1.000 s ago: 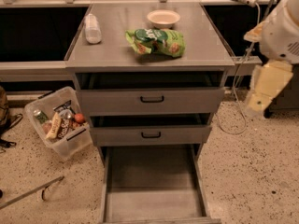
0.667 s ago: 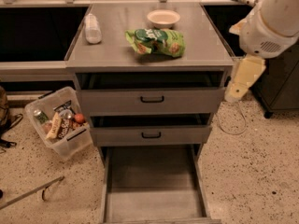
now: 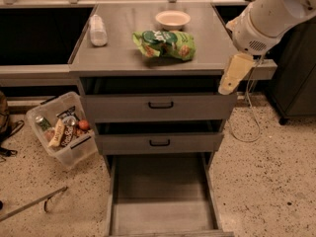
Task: Place green rice chip bag into bottom drawer
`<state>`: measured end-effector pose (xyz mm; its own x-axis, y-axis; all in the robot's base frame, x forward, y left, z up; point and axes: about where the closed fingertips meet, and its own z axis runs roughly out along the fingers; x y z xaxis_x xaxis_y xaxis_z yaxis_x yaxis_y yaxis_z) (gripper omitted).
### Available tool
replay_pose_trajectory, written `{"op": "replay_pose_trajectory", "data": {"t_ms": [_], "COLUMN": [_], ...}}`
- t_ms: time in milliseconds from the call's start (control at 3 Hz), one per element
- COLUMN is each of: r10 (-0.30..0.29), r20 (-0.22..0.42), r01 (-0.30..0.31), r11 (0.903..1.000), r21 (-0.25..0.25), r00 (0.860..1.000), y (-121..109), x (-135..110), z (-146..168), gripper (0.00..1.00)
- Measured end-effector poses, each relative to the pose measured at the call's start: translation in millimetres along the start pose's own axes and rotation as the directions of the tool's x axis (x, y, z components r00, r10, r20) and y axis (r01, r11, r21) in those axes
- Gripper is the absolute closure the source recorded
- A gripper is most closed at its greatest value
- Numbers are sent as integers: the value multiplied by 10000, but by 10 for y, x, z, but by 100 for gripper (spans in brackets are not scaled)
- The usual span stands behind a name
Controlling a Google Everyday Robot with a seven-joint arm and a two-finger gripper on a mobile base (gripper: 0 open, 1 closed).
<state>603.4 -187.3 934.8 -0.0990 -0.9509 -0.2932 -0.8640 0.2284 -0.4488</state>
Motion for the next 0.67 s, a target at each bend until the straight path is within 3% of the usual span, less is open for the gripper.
{"op": "replay_pose_trajectory", "data": {"t_ms": [333, 667], "r10": [-140, -722], "r20": [293, 884], "r01": [131, 648], "r11": [9994, 9943], "r21": [319, 841], "r00": [9995, 9935], "y": [-164, -540], "x": [-73, -351], "z": [212, 515], "gripper": [0, 0]}}
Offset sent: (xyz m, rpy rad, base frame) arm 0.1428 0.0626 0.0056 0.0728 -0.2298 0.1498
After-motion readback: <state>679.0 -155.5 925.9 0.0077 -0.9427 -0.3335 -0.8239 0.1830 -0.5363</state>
